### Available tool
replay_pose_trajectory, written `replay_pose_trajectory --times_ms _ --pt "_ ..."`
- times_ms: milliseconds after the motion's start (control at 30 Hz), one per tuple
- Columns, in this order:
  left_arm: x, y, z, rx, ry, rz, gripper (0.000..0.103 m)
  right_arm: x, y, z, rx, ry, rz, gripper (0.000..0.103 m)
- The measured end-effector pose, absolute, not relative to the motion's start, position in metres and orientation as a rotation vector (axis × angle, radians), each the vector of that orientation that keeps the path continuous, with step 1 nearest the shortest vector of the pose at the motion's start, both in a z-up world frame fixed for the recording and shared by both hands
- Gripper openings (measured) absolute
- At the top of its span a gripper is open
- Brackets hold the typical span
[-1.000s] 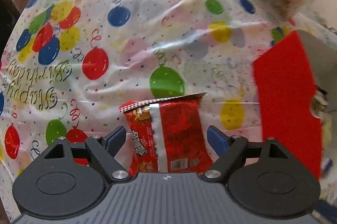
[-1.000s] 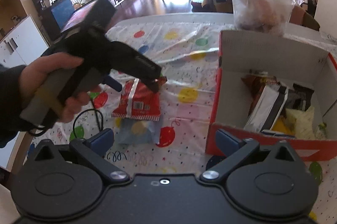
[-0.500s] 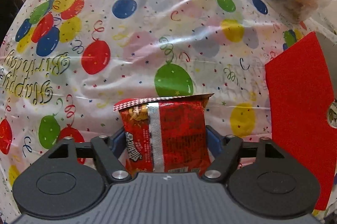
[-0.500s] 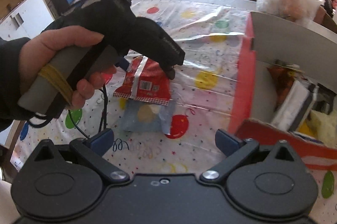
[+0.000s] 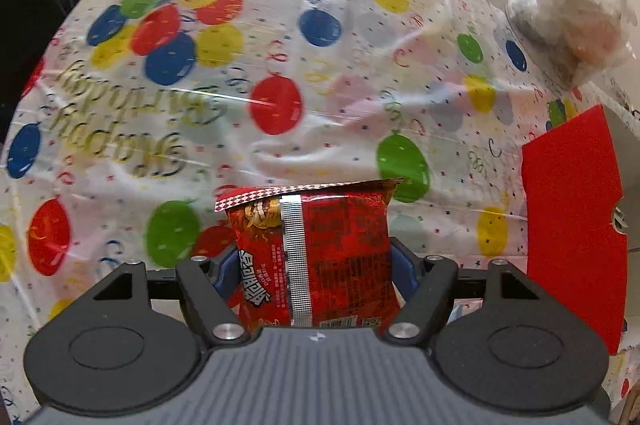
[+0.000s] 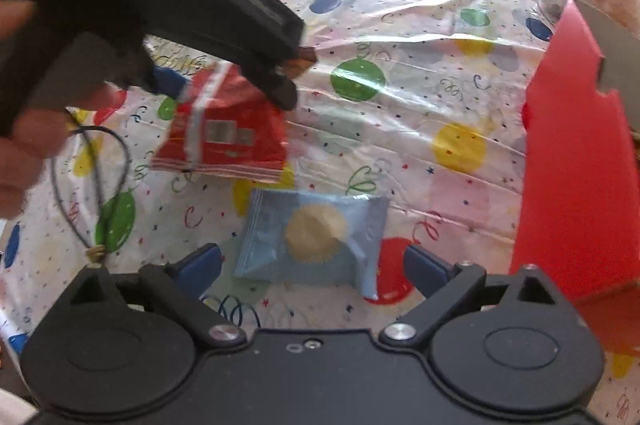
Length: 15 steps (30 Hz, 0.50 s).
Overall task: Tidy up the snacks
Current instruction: 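Grasp the red chip bag with the left gripper while the right grasps the blue cookie packet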
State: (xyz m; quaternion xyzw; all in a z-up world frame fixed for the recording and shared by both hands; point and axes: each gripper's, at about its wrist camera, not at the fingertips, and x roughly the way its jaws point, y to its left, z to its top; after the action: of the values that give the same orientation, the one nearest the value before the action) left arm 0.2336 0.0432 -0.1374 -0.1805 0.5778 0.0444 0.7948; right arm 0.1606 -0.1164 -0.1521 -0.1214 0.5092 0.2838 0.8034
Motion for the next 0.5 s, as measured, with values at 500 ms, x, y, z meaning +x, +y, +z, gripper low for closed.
replay_pose_trajectory --times_ms 500 --pt "0.22 0.059 -0.13 -0.385 1.223 0.07 0.073 0.154 -0.097 -0.159 -0.352 1.011 0.591 0.07"
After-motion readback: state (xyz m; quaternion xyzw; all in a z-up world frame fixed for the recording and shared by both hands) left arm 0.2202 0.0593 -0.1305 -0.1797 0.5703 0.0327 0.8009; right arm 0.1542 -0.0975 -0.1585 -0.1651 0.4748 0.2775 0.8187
